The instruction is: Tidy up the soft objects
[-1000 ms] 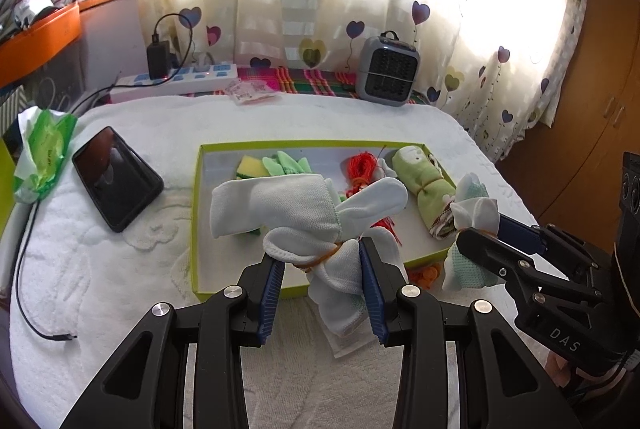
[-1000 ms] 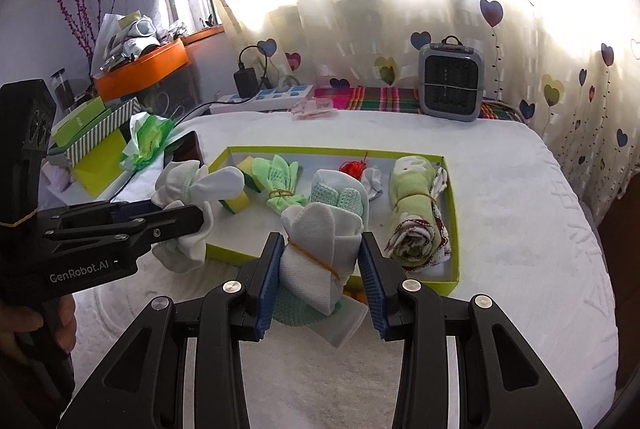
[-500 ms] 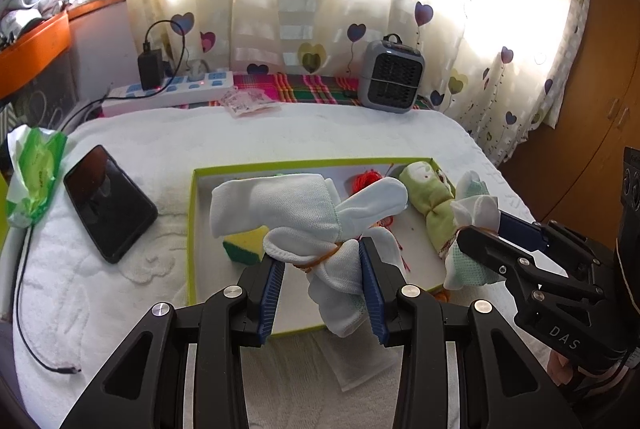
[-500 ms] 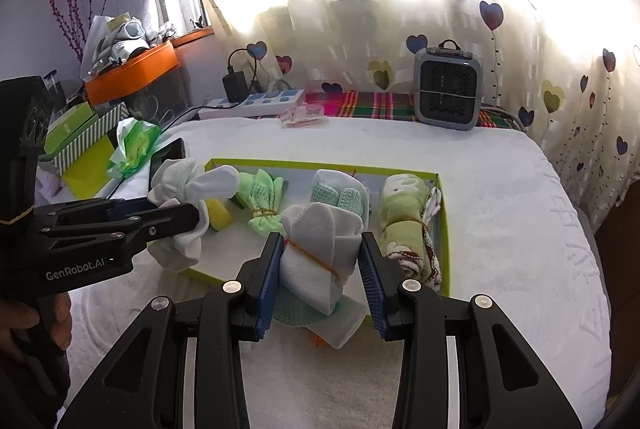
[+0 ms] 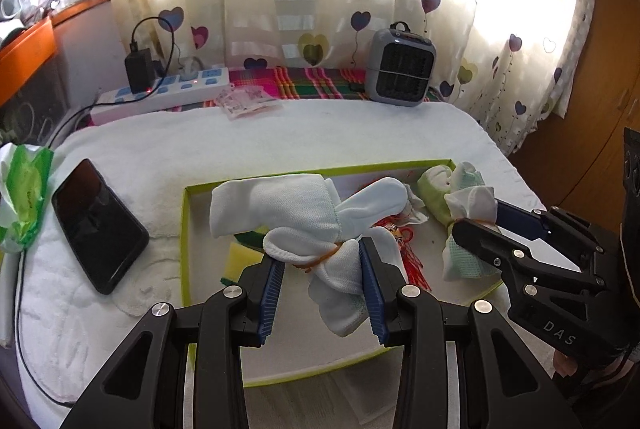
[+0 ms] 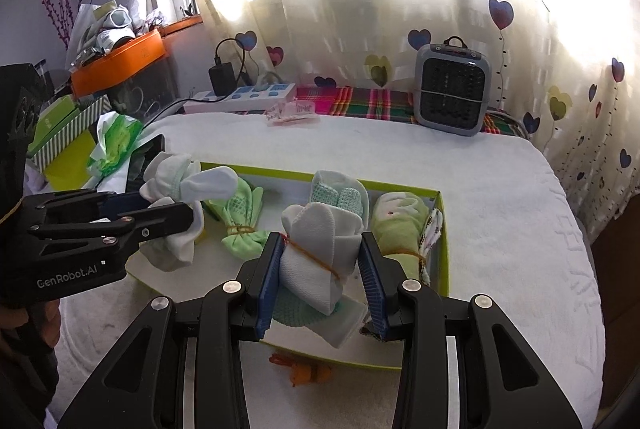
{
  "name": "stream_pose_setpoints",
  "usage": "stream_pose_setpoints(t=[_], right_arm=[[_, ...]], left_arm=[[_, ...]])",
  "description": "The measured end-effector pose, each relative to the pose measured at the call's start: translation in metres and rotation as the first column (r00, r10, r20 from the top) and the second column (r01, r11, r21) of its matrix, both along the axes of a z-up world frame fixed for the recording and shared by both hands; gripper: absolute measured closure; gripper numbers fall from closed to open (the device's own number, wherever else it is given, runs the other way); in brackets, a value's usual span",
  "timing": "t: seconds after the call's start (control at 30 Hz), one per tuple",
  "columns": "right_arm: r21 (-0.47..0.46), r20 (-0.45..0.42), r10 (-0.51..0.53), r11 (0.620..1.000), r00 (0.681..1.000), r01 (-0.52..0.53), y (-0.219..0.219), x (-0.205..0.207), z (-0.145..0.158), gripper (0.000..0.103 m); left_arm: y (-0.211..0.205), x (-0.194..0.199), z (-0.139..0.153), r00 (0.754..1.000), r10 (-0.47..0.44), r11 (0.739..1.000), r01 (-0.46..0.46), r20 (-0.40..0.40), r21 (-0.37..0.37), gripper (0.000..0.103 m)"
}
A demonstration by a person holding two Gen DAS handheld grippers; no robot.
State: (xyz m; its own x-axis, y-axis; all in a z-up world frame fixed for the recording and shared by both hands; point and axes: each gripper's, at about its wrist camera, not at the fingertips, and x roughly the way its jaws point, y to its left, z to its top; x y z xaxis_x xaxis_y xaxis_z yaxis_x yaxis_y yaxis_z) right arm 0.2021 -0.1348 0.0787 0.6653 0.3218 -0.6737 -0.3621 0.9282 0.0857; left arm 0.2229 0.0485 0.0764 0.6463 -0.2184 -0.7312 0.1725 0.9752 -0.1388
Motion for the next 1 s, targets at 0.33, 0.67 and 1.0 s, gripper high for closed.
stream_pose_setpoints(t=[0.33, 0.67, 1.0], right_arm=[[-0.021, -0.028, 0.004, 1.000, 1.000, -0.004, 0.006, 0.024, -0.010, 0.064], [-0.047, -0.065, -0.001, 0.999, 0.998, -0.002, 0.009, 0.040, -0.025, 0.064], [-0.060, -0.079, -0.006, 0.998, 0.997, 0.001, 0.009, 0.047, -0.032, 0.064]], left_arm=[[-0.004, 0.021, -0.012, 0.999, -0.009, 1.000, 0.009, -0.032, 0.024, 0.067], [-0.006, 0.033, -0.025, 0.998, -0.004, 0.999, 0.006, -0.059, 0.040, 0.067], [-0.010, 0.038, -0.025, 0.999, -0.010, 0.998, 0.013, -0.053, 0.058, 0.067]])
